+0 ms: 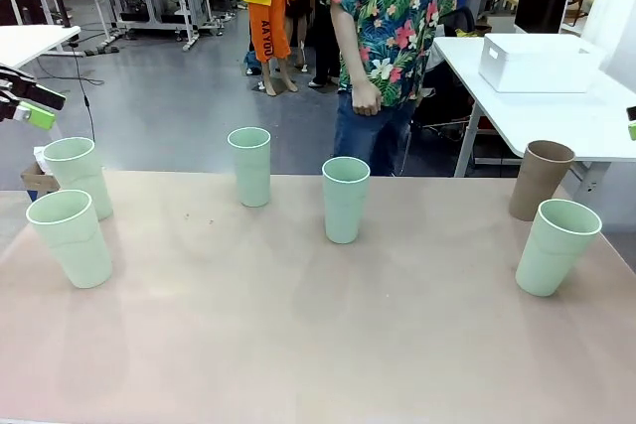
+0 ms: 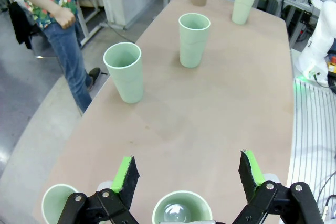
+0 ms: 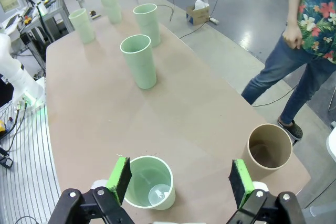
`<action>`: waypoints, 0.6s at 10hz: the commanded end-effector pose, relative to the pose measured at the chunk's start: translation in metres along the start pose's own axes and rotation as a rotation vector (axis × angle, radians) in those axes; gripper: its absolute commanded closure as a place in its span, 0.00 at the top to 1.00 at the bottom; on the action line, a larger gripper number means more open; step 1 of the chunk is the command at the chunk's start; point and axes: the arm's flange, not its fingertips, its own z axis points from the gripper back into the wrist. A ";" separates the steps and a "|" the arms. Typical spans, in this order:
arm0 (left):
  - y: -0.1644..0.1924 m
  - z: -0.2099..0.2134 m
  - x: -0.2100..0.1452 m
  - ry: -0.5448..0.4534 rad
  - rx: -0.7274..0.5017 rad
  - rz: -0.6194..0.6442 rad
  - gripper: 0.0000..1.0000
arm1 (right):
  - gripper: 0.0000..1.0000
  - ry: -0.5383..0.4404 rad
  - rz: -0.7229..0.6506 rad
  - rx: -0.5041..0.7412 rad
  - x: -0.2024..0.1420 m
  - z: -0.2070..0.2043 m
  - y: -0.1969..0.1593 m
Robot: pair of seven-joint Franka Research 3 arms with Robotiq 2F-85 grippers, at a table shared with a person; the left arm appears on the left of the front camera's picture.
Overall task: Stack the cups and store them in the basket.
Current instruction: Pick up two Reusable plastic cups , one in each hand.
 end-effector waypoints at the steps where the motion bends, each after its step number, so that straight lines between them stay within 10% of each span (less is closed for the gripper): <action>1: 0.001 0.000 0.002 -0.017 -0.005 -0.009 1.00 | 1.00 -0.027 0.016 0.001 0.003 -0.001 -0.003; 6: 0.001 0.000 0.002 -0.017 -0.005 -0.009 1.00 | 1.00 -0.027 0.016 0.001 0.003 -0.001 -0.003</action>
